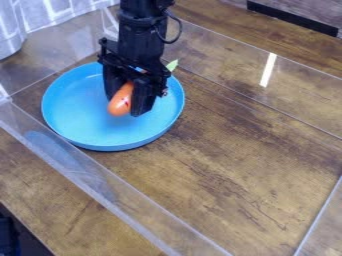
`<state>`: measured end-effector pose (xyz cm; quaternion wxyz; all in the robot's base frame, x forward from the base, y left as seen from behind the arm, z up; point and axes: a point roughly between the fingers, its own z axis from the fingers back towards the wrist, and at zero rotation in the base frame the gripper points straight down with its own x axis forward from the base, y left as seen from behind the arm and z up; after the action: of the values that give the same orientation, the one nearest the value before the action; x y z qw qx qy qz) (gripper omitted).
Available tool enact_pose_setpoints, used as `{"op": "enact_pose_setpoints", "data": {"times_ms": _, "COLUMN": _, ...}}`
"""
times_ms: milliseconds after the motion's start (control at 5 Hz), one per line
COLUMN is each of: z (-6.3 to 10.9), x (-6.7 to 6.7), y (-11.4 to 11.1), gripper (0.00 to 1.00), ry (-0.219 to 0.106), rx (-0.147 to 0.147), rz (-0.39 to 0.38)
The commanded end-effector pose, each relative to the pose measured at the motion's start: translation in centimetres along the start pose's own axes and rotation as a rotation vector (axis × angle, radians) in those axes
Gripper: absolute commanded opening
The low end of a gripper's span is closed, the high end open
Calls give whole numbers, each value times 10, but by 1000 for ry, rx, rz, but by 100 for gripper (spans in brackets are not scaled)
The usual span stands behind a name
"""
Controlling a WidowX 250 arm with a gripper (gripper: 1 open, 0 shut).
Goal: Put the carrot in the blue tray
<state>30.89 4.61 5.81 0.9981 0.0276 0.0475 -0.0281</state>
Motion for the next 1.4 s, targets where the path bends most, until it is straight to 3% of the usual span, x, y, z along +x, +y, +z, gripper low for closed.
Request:
{"op": "enact_pose_setpoints", "data": {"times_ms": 0, "z": 15, "x": 7, "y": 10, "gripper": 0, "ry": -61, "rx": 9, "rz": 23}}
{"op": "enact_pose_setpoints", "data": {"times_ms": 1200, "z": 10, "x": 9, "y": 15, "gripper": 0, "ry": -63, "rx": -1, "rz": 23}}
